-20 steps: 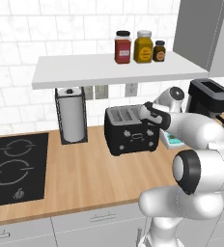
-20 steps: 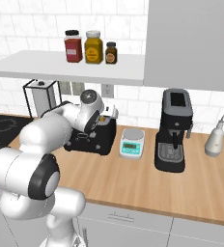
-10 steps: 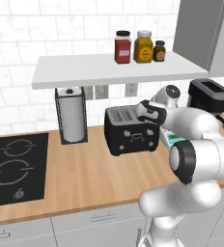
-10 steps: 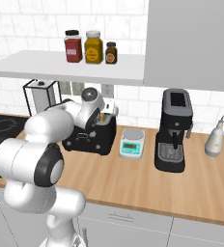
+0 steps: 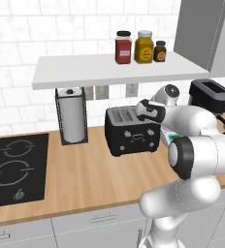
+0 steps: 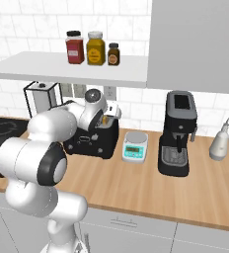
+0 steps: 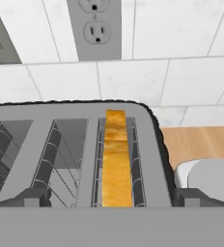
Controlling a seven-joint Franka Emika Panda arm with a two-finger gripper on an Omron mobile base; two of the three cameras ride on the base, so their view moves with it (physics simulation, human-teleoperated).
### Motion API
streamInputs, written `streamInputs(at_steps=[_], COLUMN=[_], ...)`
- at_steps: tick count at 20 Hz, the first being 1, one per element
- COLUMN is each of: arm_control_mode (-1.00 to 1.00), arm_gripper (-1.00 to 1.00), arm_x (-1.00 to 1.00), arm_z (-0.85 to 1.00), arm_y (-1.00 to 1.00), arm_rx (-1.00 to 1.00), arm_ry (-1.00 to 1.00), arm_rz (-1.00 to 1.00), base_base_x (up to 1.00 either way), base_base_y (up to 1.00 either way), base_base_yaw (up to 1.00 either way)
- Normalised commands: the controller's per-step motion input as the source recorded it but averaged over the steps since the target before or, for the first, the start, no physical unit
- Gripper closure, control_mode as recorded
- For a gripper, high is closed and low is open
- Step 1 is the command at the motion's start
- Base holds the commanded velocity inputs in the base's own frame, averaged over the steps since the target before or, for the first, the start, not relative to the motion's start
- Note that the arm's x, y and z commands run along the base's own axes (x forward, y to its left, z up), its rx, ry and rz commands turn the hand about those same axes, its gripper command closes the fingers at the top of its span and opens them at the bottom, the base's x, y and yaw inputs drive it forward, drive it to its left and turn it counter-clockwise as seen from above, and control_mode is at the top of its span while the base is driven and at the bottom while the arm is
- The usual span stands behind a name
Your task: Start the toaster. Once the lever pops up, take the bread to the plate on the dining counter.
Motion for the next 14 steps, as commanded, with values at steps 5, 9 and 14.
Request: streamInputs(at_steps=[5,9,14], arm_control_mode=[-1.00,-1.00,-1.00], arm_gripper=[-1.00,-1.00,-1.00], arm_x=[0.00,0.02,0.04], arm_z=[-0.18,-0.10,-0.01], arm_y=[0.00,0.00,-0.05], arm_rx=[0.00,0.00,0.00], arm_ry=[0.00,0.00,0.00], arm_rz=[0.00,0.00,0.00], base_base_x=[0.00,0.00,0.00], base_base_y=[0.00,0.00,0.00], base_base_yaw=[0.00,0.00,0.00])
